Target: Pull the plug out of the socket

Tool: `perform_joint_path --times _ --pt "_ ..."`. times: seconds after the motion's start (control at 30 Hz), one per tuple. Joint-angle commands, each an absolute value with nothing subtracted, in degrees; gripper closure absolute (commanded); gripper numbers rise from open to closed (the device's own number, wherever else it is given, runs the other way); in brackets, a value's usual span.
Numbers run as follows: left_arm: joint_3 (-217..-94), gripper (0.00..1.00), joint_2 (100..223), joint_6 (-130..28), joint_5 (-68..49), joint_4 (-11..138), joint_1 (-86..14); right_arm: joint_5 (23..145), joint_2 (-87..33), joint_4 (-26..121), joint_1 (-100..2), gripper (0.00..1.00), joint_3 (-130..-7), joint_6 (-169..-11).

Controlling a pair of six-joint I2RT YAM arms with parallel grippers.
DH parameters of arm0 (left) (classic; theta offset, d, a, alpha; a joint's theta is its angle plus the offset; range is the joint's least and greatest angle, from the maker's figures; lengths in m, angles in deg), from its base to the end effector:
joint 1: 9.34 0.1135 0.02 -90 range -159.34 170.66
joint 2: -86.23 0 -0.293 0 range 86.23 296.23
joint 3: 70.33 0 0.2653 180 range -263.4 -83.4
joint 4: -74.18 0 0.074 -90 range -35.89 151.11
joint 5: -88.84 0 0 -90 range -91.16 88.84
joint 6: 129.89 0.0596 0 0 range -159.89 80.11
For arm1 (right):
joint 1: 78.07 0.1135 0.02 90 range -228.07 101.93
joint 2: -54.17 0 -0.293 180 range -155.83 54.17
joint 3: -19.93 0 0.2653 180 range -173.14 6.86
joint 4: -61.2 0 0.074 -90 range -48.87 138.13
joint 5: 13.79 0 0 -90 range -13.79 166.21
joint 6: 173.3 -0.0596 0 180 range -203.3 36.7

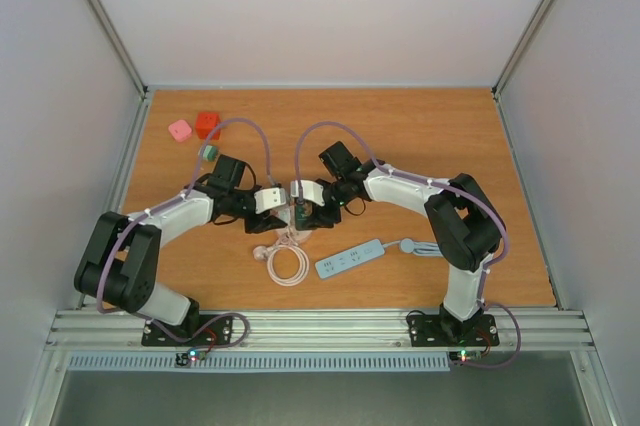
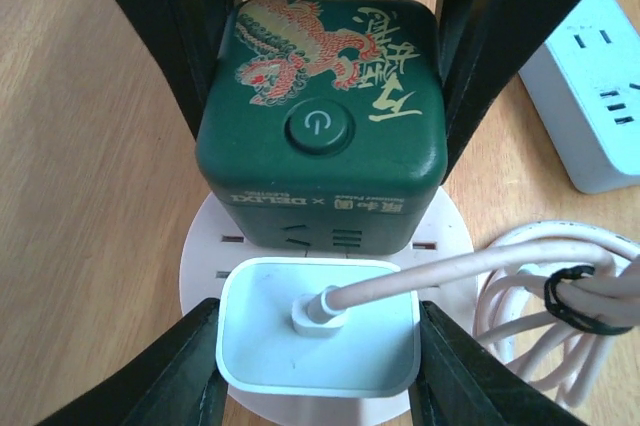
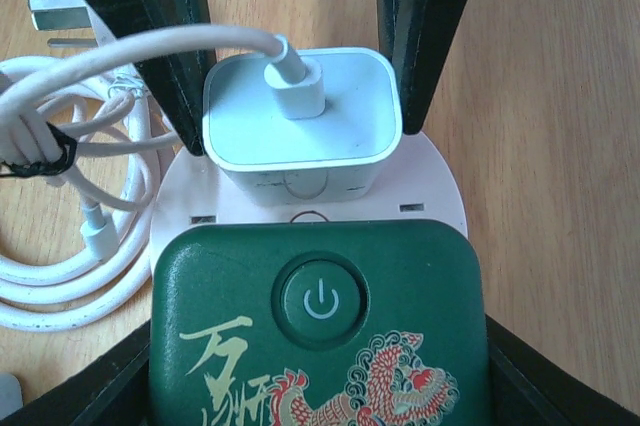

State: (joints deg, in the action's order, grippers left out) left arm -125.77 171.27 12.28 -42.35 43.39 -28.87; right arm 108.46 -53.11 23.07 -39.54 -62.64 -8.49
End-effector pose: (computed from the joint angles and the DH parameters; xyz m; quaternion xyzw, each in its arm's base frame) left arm 0.2546 -0.1320 0.1710 0.6029 0.6809 -0.2592 0.3251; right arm 0.2969 0.2771 0.1717 -0.8160 0.4586 0.1863 0.2984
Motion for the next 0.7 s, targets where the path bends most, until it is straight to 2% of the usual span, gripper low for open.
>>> perform_joint_path --times 0.0,0.37,0.67 --pt "-129.09 0.68 170.54 9.39 -54.50 44.38 -28.01 100.24 -55.60 20.87 -39.91 0.99 -61.44 -9.16" --pt "-122.62 0.66 163.07 14.93 -48.20 50.05 -28.18 99.88 -55.72 21.25 -39.91 0.99 -61.13 -9.76" --pt "-125.36 0.70 165.82 5.29 -52.93 51.53 -28.37 98.88 -55.79 22.10 -39.68 0.99 -60.63 -10.44"
